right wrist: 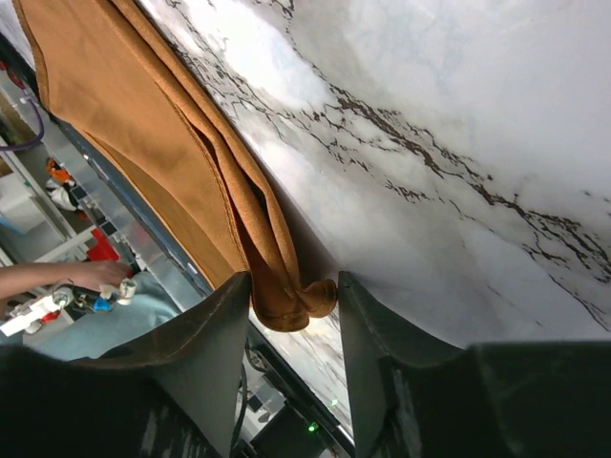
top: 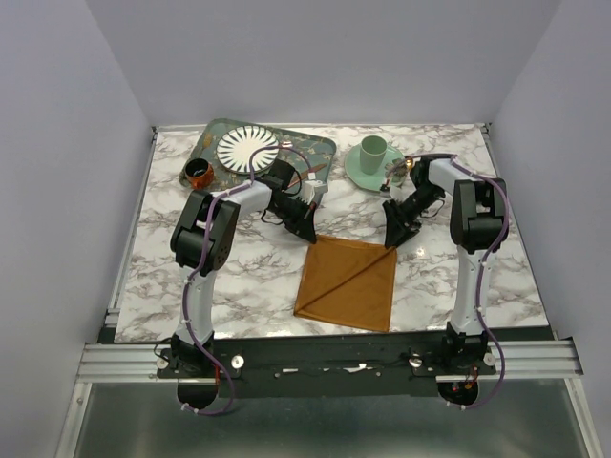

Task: Fold the napkin into a case and place the utensils inside
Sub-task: Pick up the upper triangle-folded napkin from the center of the board, then turn over the upper triangle folded napkin at the center of the board.

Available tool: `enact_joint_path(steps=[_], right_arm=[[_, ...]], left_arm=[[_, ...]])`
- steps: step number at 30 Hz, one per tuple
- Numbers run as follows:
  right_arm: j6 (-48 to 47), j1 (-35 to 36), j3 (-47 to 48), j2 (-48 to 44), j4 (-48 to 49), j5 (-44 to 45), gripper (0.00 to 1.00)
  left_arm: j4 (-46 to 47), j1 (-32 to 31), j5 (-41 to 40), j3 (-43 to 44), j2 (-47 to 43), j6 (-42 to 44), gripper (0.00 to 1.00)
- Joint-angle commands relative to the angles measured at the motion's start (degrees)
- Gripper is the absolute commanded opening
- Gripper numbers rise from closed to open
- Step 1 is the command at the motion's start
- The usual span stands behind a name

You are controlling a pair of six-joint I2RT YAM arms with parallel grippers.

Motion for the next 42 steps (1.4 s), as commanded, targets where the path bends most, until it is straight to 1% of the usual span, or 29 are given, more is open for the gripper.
enact_joint_path(steps=[1,3,4,7,8,9,14,19,23,25,28,30,31,32,36,37,38,40,41,42], right_arm=[[-2.09,0.47,0.87,0.5,-0.89,0.44,0.45],[-2.62,0.47,0.69,-0.46,-0.89,0.52,0.41],[-2.88,0.47,0.6,-0.73,-0.89,0.44,0.33],[-3.76,0.47,0.6,-1.6,-1.33,-0.18,0.18],[-4.03,0.47,0.6,-1.78,-1.42,-0.79,0.03],[-4.55,0.47,0.52,-1.96,-1.42,-1.23,0.01],[-6.13,0.39,-1.41,-6.69,0.24,-3.16,0.01],[-8.07,0.56,-3.53,-12.23,2.8,-3.52,0.01],[-9.74,0.56,-4.76,-17.07,5.51,-3.35,0.01],[-10.35,0.56,-4.06,-19.88,6.57,-2.99,0.01],[-11.06,0.56,-1.78,-23.3,9.3,-0.8,0.01],[-11.41,0.56,1.3,-24.63,11.58,0.96,0.01],[-11.58,0.56,2.61,-25.85,12.2,1.31,0.01],[-11.76,0.47,4.63,-26.39,13.25,2.01,0.01],[-13.25,0.56,7.28,-30.16,17.03,3.51,0.01],[-13.69,0.56,7.37,-30.95,17.73,3.77,0.01],[-13.87,0.56,7.2,-32.96,19.92,4.39,0.01],[-15.36,0.56,4.75,-35.43,22.39,4.57,0.01],[-15.54,0.56,3.17,-36.66,26.05,4.48,0.01],[-16.5,0.56,1.32,-39.55,27.74,4.39,0.01]], left_arm=[[0.63,-0.34,-0.43,-0.98,-2.07,0.55,0.0],[0.63,-0.34,-0.52,-1.34,-2.51,0.9,0.0],[0.89,-0.34,-0.43,-1.42,-2.69,0.99,0.0],[1.77,-0.34,-0.08,-2.21,-4.09,0.99,0.0],[2.38,-0.34,0.35,-2.65,-4.53,1.08,0.0],[2.65,-0.25,0.53,-2.92,-5.58,1.17,0.0],[3.96,-0.34,1.67,-5.63,-10.59,5.11,0.0],[4.84,-0.34,-0.25,-8.01,-16.39,9.07,0.0],[4.93,0.01,-1.22,-8.11,-18.86,11.8,0.0],[5.37,0.19,-1.57,-7.49,-20.17,13.38,0.0],[6.51,0.8,-2.36,-4.16,-20.88,16.53,0.0],[6.08,1.24,-2.2,0.58,-20.62,18.3,0.0],[5.47,1.51,-1.67,2.42,-20.01,20.66,0.0],[4.94,1.86,-1.32,5.84,-19.83,21.37,0.0],[5.9,2.04,0.17,11.22,-19.91,25.94,0.0],[6.33,2.12,0.53,11.67,-20.35,26.65,0.0],[8.69,2.12,1.05,11.41,-20.61,27.09,0.0],[10.99,2.12,2.98,9.83,-22.1,29.1,0.0],[13.17,2.12,3.52,7.04,-22.72,30.25,0.0],[14.24,2.04,4.04,5.27,-23.42,32.87,0.0]])
